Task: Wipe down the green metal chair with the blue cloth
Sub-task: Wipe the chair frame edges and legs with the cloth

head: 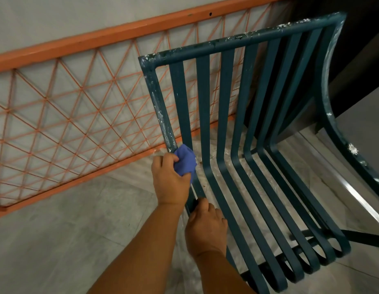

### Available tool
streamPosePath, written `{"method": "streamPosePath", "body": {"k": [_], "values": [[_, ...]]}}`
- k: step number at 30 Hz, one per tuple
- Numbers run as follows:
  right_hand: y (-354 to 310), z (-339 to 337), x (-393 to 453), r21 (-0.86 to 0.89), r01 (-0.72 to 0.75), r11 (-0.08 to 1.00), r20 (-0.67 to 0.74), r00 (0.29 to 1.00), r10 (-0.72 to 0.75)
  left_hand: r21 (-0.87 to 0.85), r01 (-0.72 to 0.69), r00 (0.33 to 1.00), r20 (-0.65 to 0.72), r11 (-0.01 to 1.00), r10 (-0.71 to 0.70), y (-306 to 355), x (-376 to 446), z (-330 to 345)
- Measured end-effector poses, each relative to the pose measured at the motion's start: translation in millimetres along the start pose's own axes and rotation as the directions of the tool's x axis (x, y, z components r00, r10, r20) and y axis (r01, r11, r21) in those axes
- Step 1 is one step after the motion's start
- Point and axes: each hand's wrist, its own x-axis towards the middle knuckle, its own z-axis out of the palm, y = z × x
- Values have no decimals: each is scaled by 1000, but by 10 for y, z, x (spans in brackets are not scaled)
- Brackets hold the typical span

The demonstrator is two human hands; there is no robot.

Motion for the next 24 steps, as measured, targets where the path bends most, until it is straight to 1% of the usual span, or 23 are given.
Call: {"method": "streamPosePath", "body": {"k": [5, 8, 11, 13, 17, 19, 22, 24], "values": [[4, 0, 14, 15, 2, 1000, 5, 1000, -2, 50, -100, 992, -76, 994, 104, 40, 505, -39], [11, 9, 7, 9, 6, 1000, 5, 1000, -6, 99, -127, 990, -46, 987, 132, -16, 391, -19], [6, 18, 8, 1, 11, 1000, -3, 1000, -11, 104, -146, 989, 26, 984, 144, -99, 99, -7], [1, 23, 10, -1, 10, 1000, -12, 1000, -10, 64, -132, 991, 38, 989, 130, -112, 112, -13], [21, 41, 2, 12, 24, 1000, -38, 999, -24, -22, -66, 997, -52, 998, 65, -35, 303, -35], [30, 51, 17, 6, 44, 999, -41, 998, -44, -44, -57, 996, -74, 997, 53, -13, 314, -25], [26, 22, 28, -32, 81, 996, 31, 996, -80, -26, -51, 998, -37, 998, 50, -15, 329, -50], [7, 2, 23, -72, 94, 993, 44, 995, -91, -1, -50, 999, -4, 999, 50, -17, 366, -75]]}}
